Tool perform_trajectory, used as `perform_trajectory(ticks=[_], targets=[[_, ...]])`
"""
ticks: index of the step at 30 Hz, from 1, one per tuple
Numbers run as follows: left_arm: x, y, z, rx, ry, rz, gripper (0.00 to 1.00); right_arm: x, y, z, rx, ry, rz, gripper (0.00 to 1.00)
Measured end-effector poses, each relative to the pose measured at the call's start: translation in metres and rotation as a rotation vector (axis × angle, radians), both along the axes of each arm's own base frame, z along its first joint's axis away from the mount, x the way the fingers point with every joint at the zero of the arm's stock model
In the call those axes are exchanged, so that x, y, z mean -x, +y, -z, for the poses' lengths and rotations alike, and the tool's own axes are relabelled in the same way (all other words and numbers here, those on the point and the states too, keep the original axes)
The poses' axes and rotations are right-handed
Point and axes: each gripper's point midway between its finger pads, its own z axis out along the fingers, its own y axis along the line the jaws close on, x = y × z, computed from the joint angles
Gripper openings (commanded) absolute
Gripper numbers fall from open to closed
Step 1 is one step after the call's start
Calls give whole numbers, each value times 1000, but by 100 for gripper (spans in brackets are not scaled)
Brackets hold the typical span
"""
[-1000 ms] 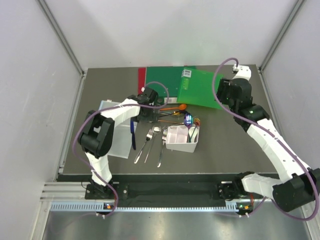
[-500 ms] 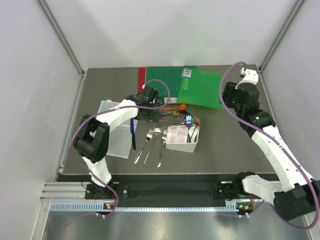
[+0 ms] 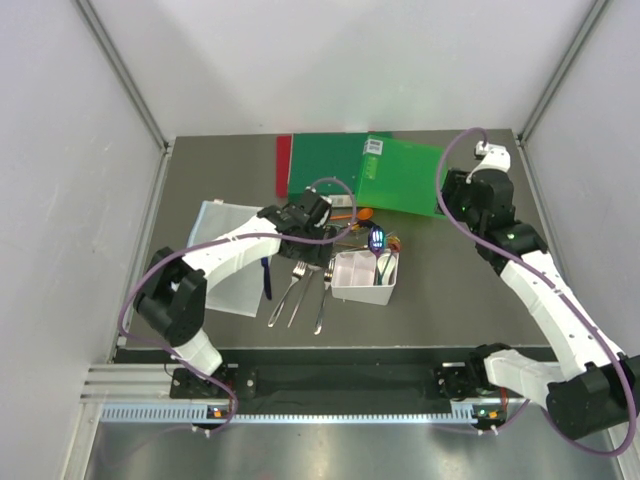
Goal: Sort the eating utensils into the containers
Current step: Pick up the spoon from the center of the board.
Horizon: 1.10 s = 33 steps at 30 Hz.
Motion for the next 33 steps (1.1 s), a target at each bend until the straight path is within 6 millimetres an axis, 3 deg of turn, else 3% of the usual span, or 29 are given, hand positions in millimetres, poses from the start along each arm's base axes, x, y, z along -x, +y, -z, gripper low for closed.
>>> perform_trajectory(ticks=[4, 10, 18, 26, 33], targets=[[18, 14, 17, -37, 65, -15, 76, 2, 0, 5, 2, 14, -2, 62], [30, 19, 24, -59, 106, -9, 70, 5, 0, 13, 1, 33, -3, 62], [35, 14, 32, -65, 124, 7, 58, 6, -2, 14, 1, 37, 0, 62], [41, 15, 67, -116, 212, -3, 57, 10, -9, 15, 2, 35, 17, 62], [38, 12, 71, -112, 208, -3, 57, 13, -18, 20, 6, 44, 38, 62]])
